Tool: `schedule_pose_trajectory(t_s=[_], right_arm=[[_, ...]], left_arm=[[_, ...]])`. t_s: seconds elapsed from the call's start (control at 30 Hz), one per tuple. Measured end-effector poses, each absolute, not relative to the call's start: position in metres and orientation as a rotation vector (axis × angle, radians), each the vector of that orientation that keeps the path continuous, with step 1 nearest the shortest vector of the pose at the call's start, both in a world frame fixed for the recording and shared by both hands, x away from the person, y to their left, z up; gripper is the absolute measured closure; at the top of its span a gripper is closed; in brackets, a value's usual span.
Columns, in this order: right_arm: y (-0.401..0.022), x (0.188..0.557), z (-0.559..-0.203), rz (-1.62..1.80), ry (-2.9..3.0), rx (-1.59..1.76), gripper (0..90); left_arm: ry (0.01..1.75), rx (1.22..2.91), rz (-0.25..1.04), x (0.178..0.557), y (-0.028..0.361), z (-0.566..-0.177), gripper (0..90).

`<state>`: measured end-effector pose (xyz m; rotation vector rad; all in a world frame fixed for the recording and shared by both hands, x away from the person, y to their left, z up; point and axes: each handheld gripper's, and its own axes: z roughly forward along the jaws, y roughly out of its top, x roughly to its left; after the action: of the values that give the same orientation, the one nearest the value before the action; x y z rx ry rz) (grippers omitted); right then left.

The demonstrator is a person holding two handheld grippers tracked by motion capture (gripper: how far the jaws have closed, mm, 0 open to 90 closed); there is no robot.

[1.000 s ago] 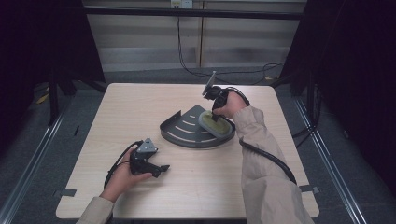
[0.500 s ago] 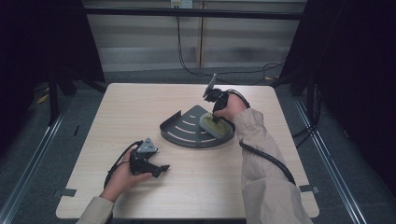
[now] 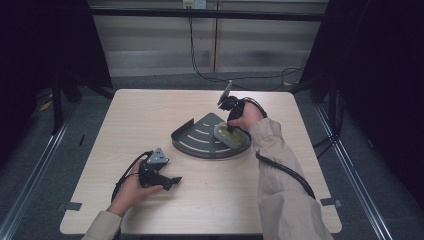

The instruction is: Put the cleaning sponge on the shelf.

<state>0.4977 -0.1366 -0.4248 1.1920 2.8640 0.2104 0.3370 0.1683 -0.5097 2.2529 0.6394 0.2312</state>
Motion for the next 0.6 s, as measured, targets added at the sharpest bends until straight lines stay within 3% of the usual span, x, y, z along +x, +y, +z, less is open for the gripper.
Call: schedule_pose_trajectory(t_s=[0.6], right_arm=[[-0.1367,0.4976,-0.4281,0.23,2.835,1.234,71.1]], left_arm=[[0.64,2.253,0.232,0.337,0.1683,-0.5097,13.6]])
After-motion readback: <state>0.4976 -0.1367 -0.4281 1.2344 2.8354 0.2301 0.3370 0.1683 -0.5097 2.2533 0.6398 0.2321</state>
